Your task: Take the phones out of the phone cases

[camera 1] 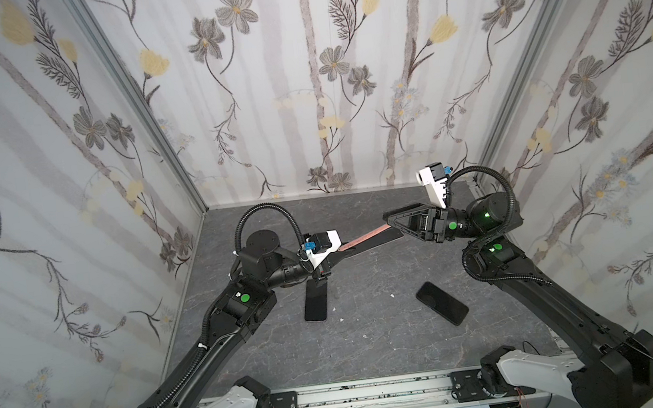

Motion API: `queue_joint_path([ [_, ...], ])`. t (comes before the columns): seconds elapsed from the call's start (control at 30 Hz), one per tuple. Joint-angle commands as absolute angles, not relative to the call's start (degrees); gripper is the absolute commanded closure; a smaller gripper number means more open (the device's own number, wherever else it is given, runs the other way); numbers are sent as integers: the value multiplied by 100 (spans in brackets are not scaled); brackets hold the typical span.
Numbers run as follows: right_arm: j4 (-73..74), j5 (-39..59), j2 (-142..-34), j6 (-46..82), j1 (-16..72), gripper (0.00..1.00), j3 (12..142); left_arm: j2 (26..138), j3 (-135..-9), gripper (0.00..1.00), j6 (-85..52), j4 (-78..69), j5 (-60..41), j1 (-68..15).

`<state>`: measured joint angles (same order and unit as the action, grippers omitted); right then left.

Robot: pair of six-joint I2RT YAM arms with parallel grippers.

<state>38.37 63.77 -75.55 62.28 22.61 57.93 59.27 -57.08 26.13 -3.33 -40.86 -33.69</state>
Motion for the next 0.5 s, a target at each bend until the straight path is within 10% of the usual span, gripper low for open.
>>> queue_joint_path([
  [0.0,3423,6963,-7584,6622,2310,58,5825,5889,-5731,100,2581,-1784,-3192,-3364],
  [0.23,3912,6128,-7614,6636,2105,25,6139,5795,-5578,100,2276,-1784,-3589,-3364],
  [0.47,2844,4000,-7004,4986,1614,20,5826,5669,-5416,100,1257,-1994,-3355,-3366],
])
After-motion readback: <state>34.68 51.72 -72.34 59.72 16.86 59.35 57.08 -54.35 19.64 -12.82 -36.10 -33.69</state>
